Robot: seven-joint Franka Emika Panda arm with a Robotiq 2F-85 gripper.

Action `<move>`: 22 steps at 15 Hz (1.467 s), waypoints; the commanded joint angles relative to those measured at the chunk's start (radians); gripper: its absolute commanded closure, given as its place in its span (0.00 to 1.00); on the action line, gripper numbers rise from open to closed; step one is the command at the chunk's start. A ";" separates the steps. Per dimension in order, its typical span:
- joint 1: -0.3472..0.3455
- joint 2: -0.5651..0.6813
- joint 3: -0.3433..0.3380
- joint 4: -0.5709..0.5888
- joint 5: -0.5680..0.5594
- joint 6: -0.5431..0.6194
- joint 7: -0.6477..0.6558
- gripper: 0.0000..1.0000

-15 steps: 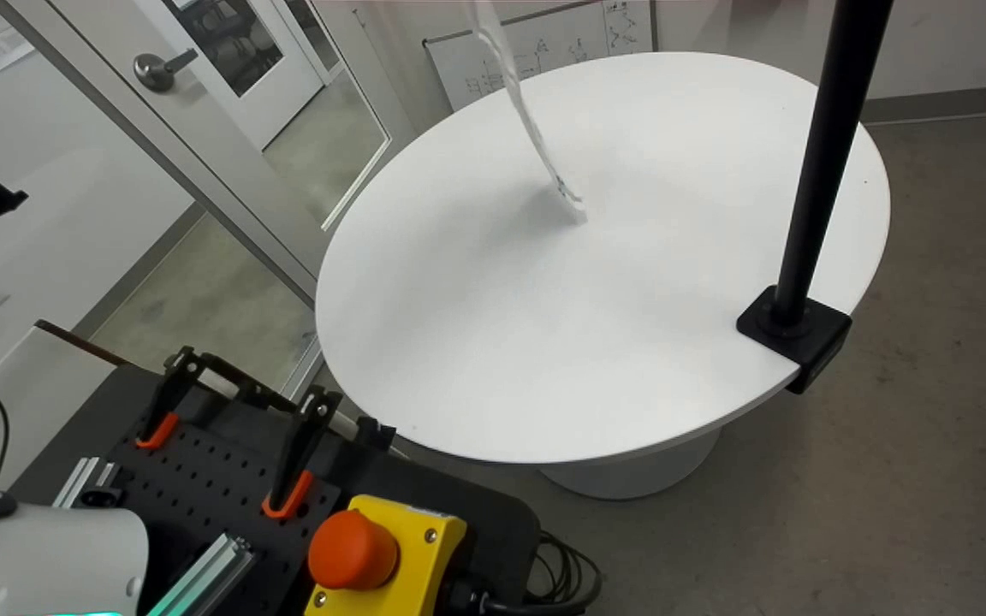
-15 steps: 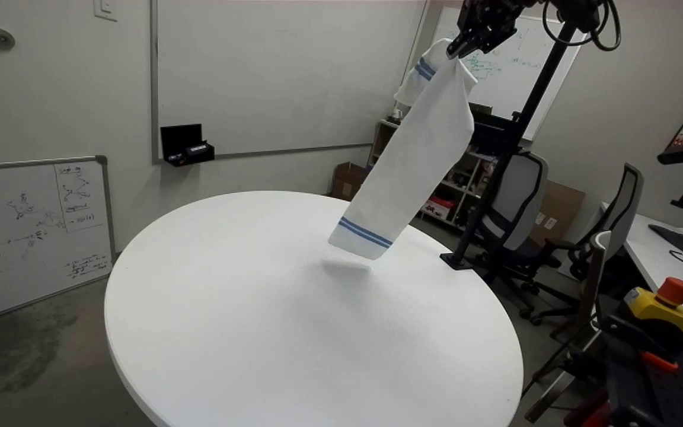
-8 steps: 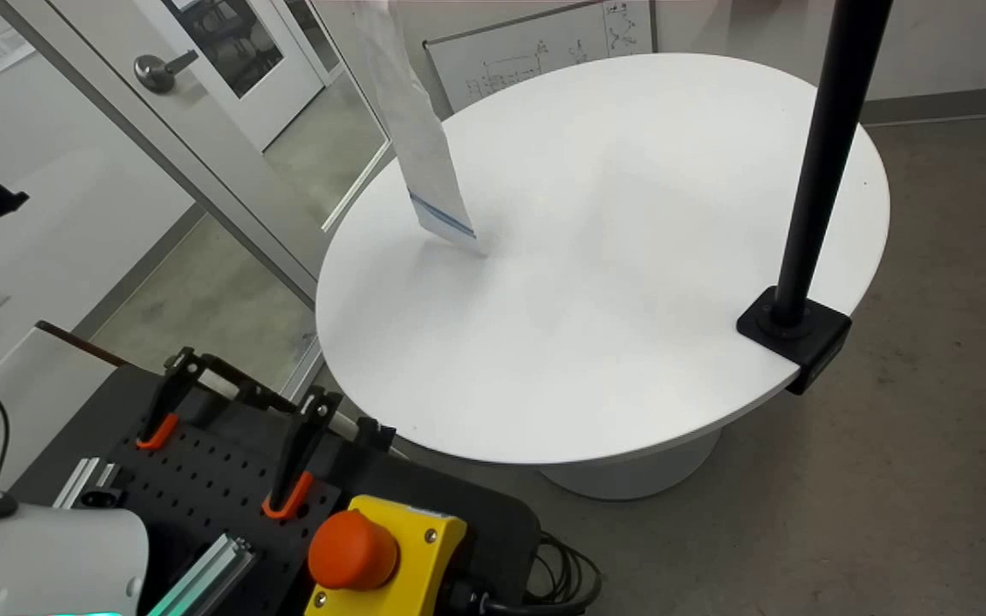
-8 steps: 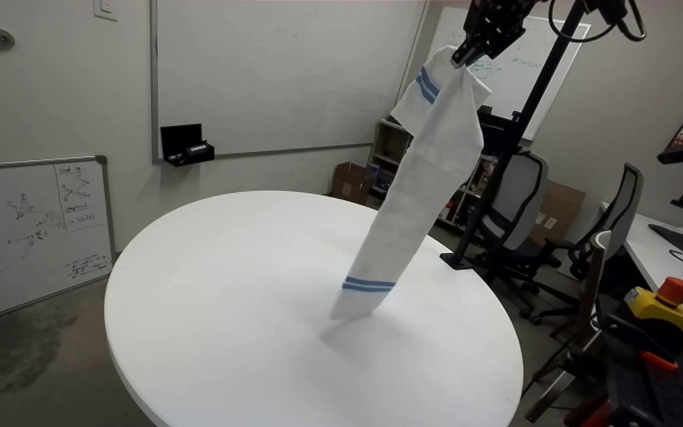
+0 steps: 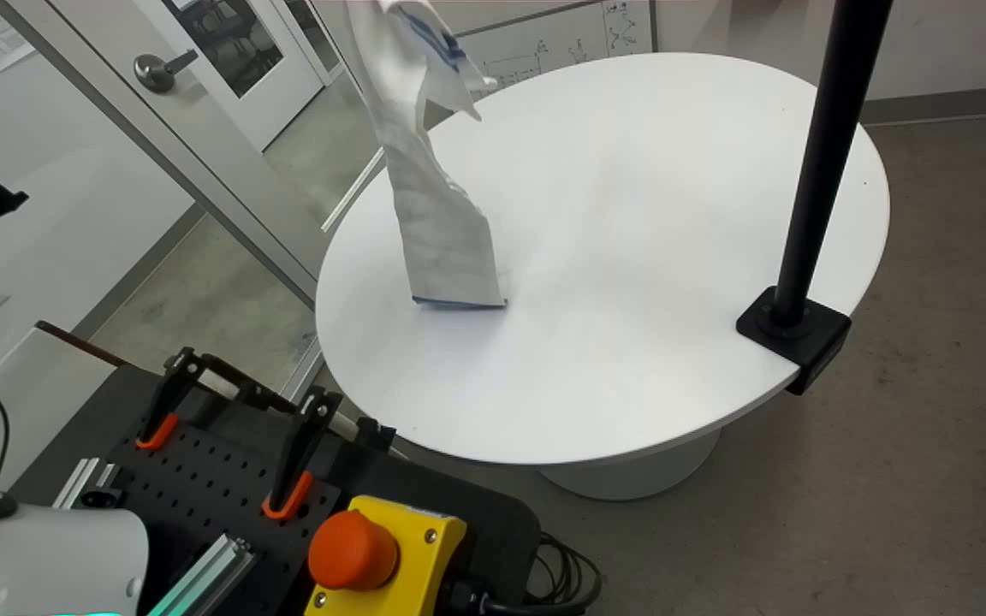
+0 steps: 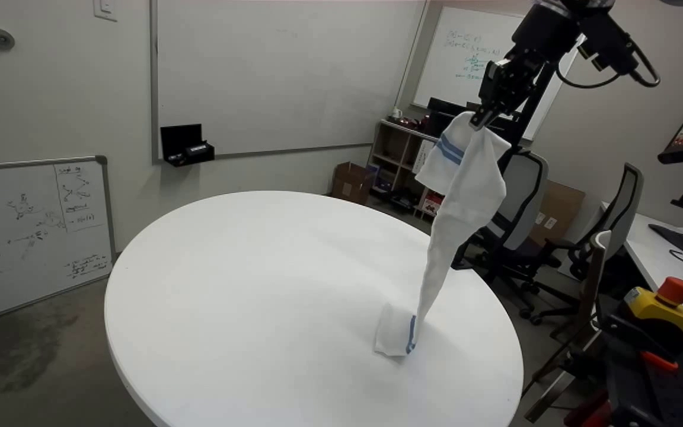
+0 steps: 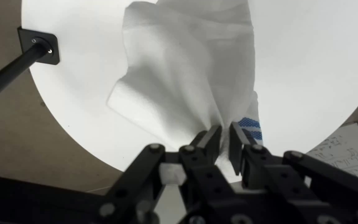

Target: Take the white cloth off the black pole, put it down, pick it back up and put it on the black pole again

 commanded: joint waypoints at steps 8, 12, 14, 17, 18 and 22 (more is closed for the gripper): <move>-0.027 0.207 -0.005 -0.064 -0.275 0.250 0.120 0.97; -0.024 0.295 -0.046 -0.032 -0.501 0.312 0.300 0.97; -0.015 0.327 -0.049 -0.023 -0.520 0.299 0.328 0.96; -0.016 0.380 -0.051 -0.013 -0.520 0.302 0.339 0.96; -0.015 0.398 -0.053 -0.007 -0.521 0.303 0.345 0.96; 0.000 0.477 -0.067 0.037 -0.529 0.310 0.376 0.96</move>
